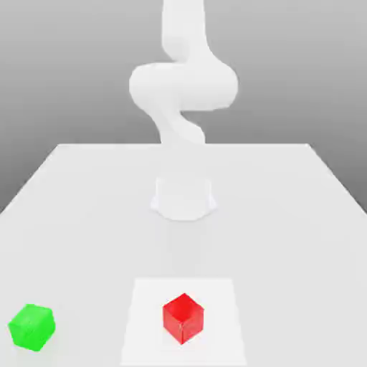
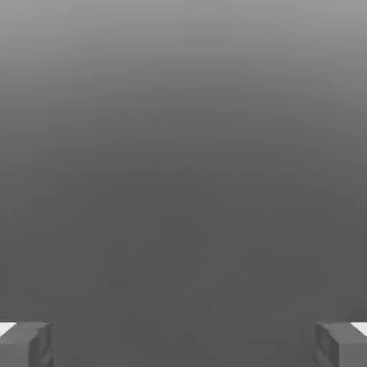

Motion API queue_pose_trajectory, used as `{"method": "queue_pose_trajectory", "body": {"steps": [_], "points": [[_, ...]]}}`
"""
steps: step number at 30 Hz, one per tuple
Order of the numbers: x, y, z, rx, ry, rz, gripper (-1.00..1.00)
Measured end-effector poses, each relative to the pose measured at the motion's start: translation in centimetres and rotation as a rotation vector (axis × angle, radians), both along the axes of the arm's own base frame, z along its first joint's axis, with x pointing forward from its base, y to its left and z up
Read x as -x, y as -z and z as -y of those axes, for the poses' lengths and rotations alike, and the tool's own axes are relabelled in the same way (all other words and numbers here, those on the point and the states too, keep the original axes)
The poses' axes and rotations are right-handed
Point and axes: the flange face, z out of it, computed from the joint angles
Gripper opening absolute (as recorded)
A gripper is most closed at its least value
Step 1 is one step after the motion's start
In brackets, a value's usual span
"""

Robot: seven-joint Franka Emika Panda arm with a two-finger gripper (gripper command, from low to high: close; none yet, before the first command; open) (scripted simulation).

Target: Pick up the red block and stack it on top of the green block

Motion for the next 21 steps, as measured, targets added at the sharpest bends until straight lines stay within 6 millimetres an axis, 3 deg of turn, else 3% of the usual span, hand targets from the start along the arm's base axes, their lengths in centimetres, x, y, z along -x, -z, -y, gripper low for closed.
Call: {"method": "queue_pose_trajectory", "body": {"steps": [5,10,15,21], "points": [[-5.5,10.2,0.0,0.057,-0.137,-0.161,0.00],[-8.2,20.8,-0.3,0.114,-0.273,-0.314,0.00],[-8.5,31.4,-0.7,0.171,-0.410,-0.464,0.00],[-5.7,43.1,-0.4,0.242,-0.578,-0.644,0.00]]}}
